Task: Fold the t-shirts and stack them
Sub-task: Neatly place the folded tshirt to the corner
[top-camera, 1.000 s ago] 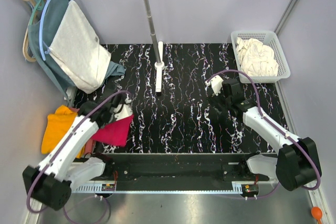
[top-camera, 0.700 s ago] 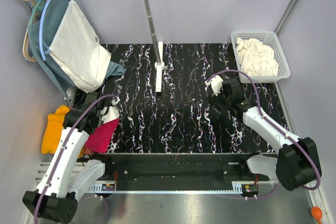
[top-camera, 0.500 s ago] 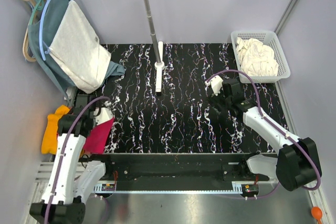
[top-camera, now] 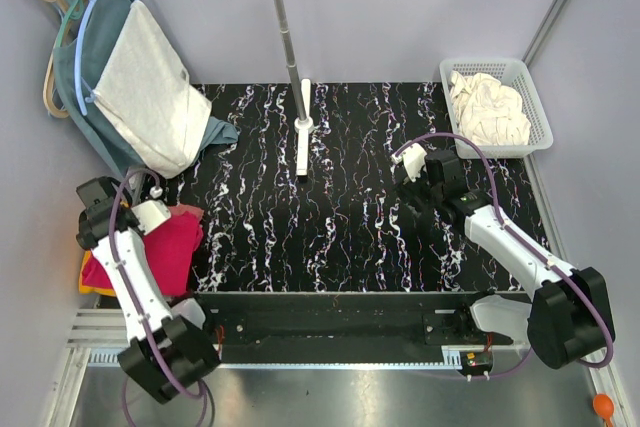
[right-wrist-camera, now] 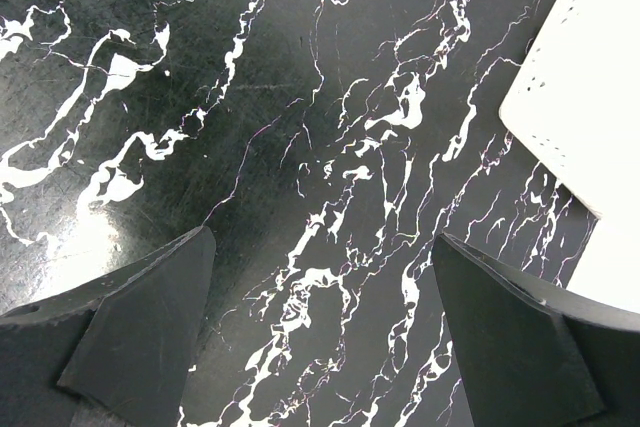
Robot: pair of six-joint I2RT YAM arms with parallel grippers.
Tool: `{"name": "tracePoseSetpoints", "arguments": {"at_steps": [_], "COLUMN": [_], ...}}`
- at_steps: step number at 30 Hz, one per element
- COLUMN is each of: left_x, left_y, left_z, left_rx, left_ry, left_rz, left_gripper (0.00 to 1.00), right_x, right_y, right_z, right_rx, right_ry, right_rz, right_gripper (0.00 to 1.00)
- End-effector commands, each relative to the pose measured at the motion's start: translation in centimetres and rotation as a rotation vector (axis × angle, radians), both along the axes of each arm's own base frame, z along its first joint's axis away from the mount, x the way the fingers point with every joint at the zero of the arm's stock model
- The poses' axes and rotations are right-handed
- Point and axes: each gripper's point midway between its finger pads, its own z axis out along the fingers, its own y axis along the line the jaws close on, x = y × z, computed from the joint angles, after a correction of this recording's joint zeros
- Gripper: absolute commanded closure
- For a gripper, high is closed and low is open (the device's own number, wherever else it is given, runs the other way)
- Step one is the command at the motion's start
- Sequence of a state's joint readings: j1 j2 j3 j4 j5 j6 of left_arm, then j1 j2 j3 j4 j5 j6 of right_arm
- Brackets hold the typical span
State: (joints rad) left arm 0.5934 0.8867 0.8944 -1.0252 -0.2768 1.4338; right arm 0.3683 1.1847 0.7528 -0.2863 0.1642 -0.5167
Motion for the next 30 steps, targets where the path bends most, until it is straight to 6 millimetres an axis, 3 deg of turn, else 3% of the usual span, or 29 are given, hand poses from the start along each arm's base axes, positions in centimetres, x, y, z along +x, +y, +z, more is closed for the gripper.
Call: {"name": "tracePoseSetpoints", "arguments": {"at_steps": [1, 9, 16, 30], "left_x": [3.0, 3.8, 2.6, 3.1], "left_y": [2.9, 6.2, 9.5, 12.8], "left_z": [-0.2, -2.5, -4.1, -3.7], "left_rx": [0.024, -0.01, -0.037, -0.041], "left_ry": [-0.083, -0.071, -0.046, -0.107], "left_rz": [-0.025, 0.042, 0.12, 0.178], "left_gripper": [1.0, 1.0, 1.0, 1.0], "right_x": [0.1, 0.0, 0.1, 0.0], "right_y": [0.6, 0.4, 0.5, 0.5], "right_z": [1.2, 0.8, 0.8, 0.2], "right_rx": [0.038, 0.024, 0.027, 0.029], "right_ry": [-0.027, -0.015, -0.007, 0.016], "right_rz": [0.004, 0.002, -0.002, -0.011], "right_gripper": [0.0, 0.0, 0.0, 0.0]}}
